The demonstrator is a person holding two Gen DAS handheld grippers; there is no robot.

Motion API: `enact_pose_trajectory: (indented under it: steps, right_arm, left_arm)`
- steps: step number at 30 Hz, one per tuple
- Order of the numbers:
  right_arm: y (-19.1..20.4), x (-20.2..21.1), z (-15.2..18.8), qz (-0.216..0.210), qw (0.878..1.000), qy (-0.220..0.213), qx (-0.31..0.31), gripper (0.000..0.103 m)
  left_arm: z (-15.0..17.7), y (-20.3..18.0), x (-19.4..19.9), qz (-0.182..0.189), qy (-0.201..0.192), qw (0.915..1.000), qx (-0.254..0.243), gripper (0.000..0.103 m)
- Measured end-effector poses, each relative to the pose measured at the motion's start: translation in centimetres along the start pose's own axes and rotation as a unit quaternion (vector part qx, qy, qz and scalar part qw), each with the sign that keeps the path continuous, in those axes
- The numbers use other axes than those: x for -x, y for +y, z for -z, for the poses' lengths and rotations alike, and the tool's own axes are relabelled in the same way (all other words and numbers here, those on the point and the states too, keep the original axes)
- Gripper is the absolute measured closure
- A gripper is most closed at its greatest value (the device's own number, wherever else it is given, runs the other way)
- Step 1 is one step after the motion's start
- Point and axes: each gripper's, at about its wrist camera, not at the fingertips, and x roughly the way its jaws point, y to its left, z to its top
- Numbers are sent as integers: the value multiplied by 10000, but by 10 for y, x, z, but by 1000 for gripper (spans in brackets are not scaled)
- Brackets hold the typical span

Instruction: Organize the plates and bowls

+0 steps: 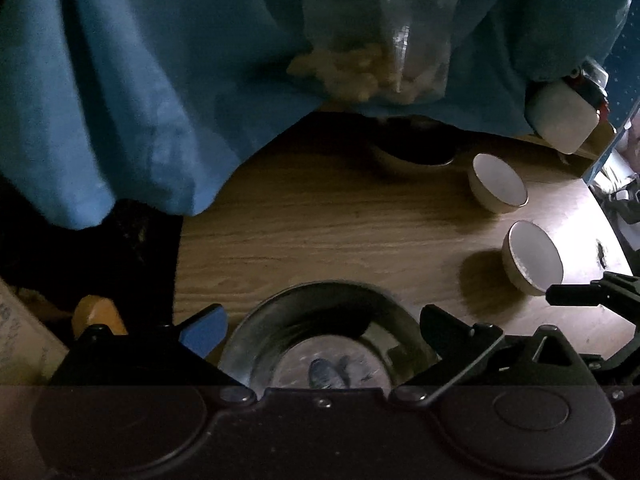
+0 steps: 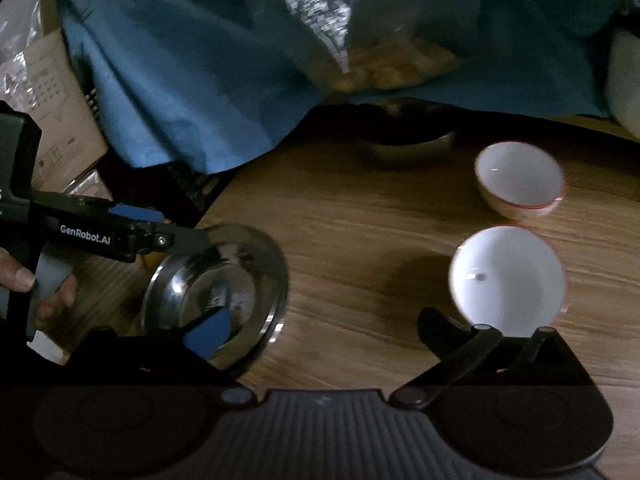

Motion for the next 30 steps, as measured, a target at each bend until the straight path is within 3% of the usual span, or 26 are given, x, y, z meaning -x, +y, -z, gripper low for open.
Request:
enact_pose_trajectory:
  steps: [4, 8, 12, 20, 30]
  right_arm:
    - [-16, 11, 0, 178, 9994, -265, -159, 1]
    - [-36, 17, -9, 440, 9971, -496, -364, 0]
    - [-58, 23, -23, 565, 9947, -709, -495, 0]
    - [-95, 9, -66, 557, 9945, -780, -420, 1]
    - [-108, -36, -110, 388, 9971, -642, -92, 22]
  left_arm:
    - [-16, -13, -12, 37, -198, 9998, 35, 1]
    - [-41, -30, -27, 71, -681, 9977, 23, 1]
    - [-68, -42, -47, -28, -862, 9959, 280, 1]
    - [-93, -52, -87, -495, -670, 9924, 911, 1]
    - [-99, -50, -114, -1083, -453, 9838, 1352, 1]
